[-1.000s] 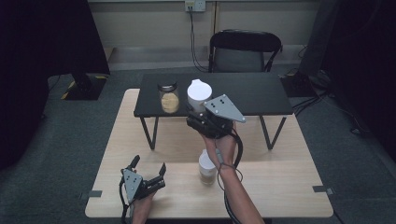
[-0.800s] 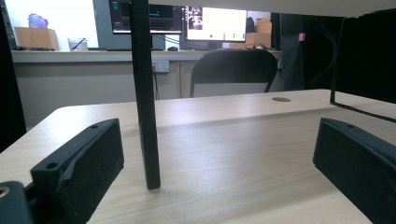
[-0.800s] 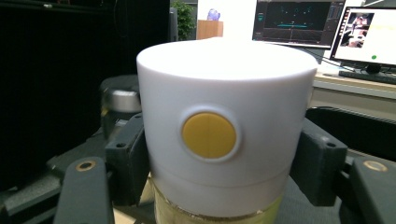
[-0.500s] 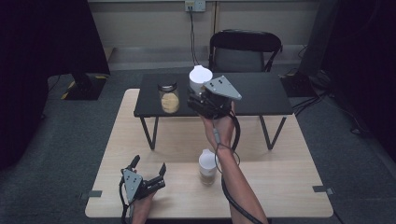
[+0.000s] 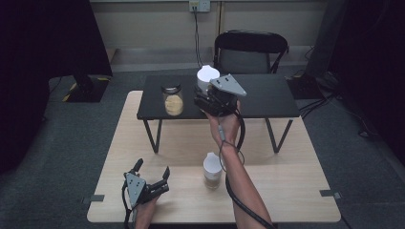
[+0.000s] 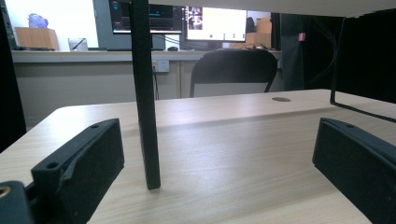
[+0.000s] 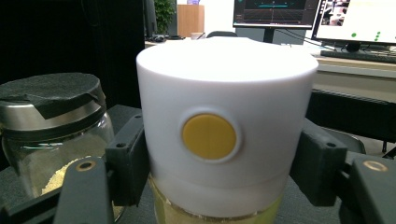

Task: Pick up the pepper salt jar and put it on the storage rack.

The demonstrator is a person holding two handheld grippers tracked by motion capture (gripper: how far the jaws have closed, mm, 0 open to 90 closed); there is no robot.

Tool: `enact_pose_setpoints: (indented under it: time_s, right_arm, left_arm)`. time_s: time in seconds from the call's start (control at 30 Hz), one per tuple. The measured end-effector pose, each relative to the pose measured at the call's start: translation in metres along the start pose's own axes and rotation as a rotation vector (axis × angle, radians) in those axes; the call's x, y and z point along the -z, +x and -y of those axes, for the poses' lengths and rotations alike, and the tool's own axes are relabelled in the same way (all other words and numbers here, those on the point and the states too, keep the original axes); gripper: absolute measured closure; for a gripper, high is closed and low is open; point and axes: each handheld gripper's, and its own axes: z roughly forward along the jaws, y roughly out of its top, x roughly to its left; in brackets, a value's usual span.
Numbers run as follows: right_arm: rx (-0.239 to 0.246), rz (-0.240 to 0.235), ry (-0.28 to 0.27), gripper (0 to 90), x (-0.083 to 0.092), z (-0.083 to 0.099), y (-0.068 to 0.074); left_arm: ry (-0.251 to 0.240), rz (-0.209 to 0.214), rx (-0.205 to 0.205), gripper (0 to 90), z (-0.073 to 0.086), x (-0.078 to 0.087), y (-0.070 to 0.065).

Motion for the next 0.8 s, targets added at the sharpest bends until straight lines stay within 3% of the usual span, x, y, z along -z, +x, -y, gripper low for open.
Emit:
enact_pose_setpoints:
  time_s: [0.8]
  right_arm:
    - [-0.015, 0.000, 0.017, 30.0, -0.0029, 0.0030, -0.0011]
  left_arm:
    - [0.000, -0.004, 0.000, 1.5, 0.0000, 0.0000, -0.0002]
